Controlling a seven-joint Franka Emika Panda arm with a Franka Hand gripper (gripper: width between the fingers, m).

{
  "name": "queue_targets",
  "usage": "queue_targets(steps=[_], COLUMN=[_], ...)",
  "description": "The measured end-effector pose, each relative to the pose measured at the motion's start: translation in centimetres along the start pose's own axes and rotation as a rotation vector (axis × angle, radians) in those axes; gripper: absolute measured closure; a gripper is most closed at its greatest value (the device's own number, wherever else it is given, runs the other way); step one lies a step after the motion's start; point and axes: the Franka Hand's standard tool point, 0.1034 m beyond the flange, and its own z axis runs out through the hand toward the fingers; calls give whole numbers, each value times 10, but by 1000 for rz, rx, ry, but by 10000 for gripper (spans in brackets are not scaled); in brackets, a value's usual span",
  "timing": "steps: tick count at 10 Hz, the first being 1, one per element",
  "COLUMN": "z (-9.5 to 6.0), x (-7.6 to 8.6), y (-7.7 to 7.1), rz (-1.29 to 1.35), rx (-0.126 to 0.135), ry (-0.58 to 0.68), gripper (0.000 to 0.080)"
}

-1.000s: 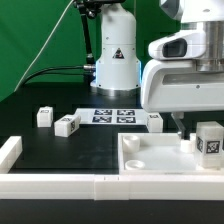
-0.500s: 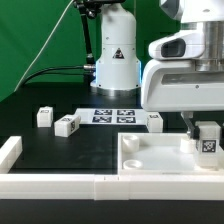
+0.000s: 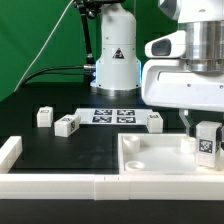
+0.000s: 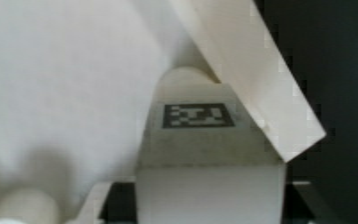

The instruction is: Assemble one leg

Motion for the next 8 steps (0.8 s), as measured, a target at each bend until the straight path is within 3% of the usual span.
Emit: queue_targets(steps=[5,7,8], z=[3,3,3], x=[-1,-1,-1], y=[3,3,3], rz=[518,504,462], rx=[9,9,10], ry=[-26,-26,-26], gripper=[506,500,271])
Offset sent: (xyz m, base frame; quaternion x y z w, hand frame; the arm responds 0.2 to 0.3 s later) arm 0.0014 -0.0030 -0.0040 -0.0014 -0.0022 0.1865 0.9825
